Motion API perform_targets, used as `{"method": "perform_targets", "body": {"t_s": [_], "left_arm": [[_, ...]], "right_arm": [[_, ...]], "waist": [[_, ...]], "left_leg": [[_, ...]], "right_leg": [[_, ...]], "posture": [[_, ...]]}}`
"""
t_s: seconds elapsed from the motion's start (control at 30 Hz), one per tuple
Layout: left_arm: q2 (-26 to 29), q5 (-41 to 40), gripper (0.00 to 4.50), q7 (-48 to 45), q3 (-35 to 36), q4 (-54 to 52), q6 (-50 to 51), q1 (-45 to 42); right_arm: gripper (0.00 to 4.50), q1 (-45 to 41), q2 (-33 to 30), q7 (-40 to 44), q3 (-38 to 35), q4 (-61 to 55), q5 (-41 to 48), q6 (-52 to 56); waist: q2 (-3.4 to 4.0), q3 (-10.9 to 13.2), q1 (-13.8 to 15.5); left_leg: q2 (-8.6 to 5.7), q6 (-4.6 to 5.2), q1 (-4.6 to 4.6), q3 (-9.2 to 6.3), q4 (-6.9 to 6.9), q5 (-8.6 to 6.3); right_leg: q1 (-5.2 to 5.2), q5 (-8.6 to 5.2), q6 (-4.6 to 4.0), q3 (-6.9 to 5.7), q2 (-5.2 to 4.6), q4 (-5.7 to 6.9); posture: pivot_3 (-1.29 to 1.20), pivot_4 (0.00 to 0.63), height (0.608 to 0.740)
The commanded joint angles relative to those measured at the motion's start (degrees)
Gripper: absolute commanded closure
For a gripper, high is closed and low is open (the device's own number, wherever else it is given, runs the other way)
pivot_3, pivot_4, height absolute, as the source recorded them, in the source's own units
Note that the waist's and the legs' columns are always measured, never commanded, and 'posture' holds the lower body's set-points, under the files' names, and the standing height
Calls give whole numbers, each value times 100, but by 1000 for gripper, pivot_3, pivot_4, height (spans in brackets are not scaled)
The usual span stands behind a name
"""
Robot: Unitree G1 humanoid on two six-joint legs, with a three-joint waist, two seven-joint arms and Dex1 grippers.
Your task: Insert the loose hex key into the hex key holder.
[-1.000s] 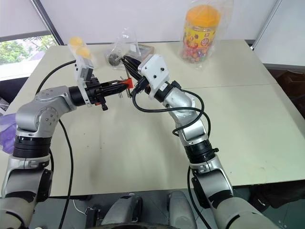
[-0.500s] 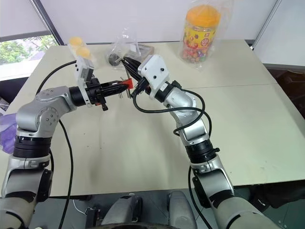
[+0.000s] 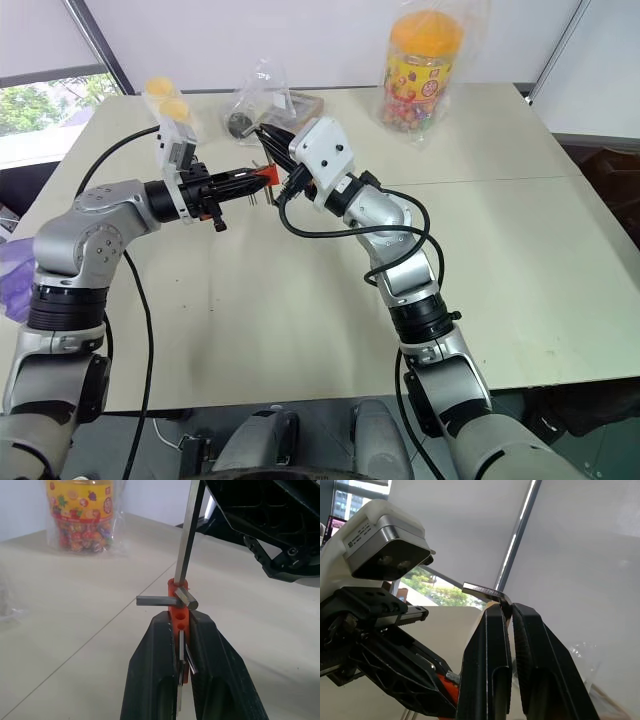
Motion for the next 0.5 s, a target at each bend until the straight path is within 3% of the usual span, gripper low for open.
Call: {"method": "perform_targets", "body": {"t_s": [0.03,0.1,0.2,0.4,0.43,0.5], "left_arm": [[-3,-58,4500,0,148,-185,-132,-172],[-4,-62,4500,0,150,-202,-126,-160],[-15,-68,4500,4,147,-226,-118,-146],[-52,-80,4500,25,137,-277,-110,-112],[-62,-79,4500,31,132,-282,-112,-107],[-84,-94,4500,55,134,-306,-91,-92]], "right_arm": [[4456,-18,-33,10,18,-108,-7,230],[4456,-31,-36,0,1,-108,10,361],[3387,-44,-50,-21,-15,-99,-3,498],[244,44,-199,11,-62,-129,-5,715],[37,199,-344,102,-126,-250,41,731],[37,546,-650,290,-277,-574,187,839]], "waist": [[0,0,0],[0,0,0],[0,0,0],[0,0,1],[0,0,8],[0,0,18]], "left_leg": [[0,0,0,0,0,0],[0,0,0,0,0,0],[0,0,0,-1,0,0],[0,0,0,0,0,0],[0,0,0,0,0,0],[-1,0,0,-3,1,0]], "right_leg": [[0,0,0,0,0,0],[0,0,0,0,0,0],[1,0,0,0,0,0],[1,0,0,0,-1,0],[0,0,0,0,-1,0],[3,0,0,-2,-2,-1]], "posture": [[0,150,740],[0,150,740],[0,150,740],[0,150,740],[0,150,740],[0,150,740]]}}
